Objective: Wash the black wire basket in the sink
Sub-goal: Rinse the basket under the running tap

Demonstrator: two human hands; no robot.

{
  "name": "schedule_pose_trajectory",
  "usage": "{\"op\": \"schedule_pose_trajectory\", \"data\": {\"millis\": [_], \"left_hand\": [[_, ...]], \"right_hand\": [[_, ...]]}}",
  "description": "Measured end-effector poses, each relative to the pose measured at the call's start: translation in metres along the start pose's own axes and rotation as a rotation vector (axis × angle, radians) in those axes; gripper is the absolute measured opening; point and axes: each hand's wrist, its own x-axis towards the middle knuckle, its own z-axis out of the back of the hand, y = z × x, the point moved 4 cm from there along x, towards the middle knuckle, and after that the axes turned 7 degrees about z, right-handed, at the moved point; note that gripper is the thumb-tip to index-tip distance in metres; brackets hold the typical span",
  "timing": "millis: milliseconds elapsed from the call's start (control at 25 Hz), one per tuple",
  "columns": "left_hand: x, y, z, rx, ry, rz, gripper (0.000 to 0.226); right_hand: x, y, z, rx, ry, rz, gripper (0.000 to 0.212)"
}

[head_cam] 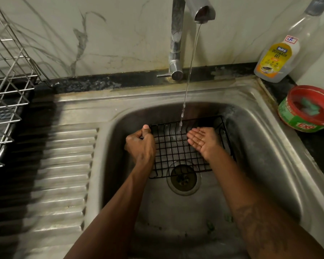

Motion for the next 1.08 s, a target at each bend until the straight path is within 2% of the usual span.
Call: {"op": "schedule_pose_trajectory", "data": {"millis": [120,160,240,320,400,480,600,680,760,840,920,1000,1080], "left_hand": [[0.003,0.004,0.003,0.053,0.007,0.043,0.052],[0.003,0.003,0.003,0.057,0.001,0.05,0.053],[0.005,0.004,0.003,0.055,-0.014,0.043,0.051],[0.003,0.0,0.005,0.042,-0.001,0.001,0.045],[0.003,-0.003,0.007,0.054,0.0,-0.027,0.044],[0.007,-0.003,0.013,0.053,-0.022,-0.014,0.05],[0.009,0.001,0.013,0.042,-0.008,0.021,0.054],[0.008,0.002,0.009,0.054,0.0,0.036,0.054],[0.011,0.005,0.005,0.088,0.023,0.068,0.047],[0.012,0.007,-0.001,0.139,0.073,0.108,0.04],[0.012,0.009,-0.004,0.184,0.101,0.129,0.037],[0.011,0.007,-0.003,0.197,0.093,0.139,0.037],[0.01,0.005,0.0,0.18,0.076,0.16,0.037]], "right_hand": [[0.0,-0.005,0.003,0.048,-0.163,0.026,0.027],[-0.005,-0.01,-0.002,0.026,-0.171,0.027,0.027],[-0.023,-0.028,-0.025,-0.121,-0.018,-0.065,0.027],[-0.049,-0.054,-0.055,-0.32,0.274,-0.239,0.025],[-0.053,-0.065,-0.069,-0.468,0.392,-0.288,0.025],[-0.039,-0.05,-0.059,-0.465,0.344,-0.198,0.026],[-0.012,-0.007,-0.015,-0.2,0.055,-0.04,0.028],[-0.008,0.002,-0.004,-0.097,0.007,0.005,0.03],[-0.017,-0.013,-0.022,-0.09,0.137,-0.088,0.03],[-0.028,-0.039,-0.048,-0.227,0.288,-0.22,0.03],[-0.035,-0.053,-0.065,-0.339,0.319,-0.251,0.032],[-0.038,-0.058,-0.069,-0.317,0.339,-0.27,0.035],[-0.045,-0.057,-0.06,-0.467,0.449,-0.369,0.033]]}}
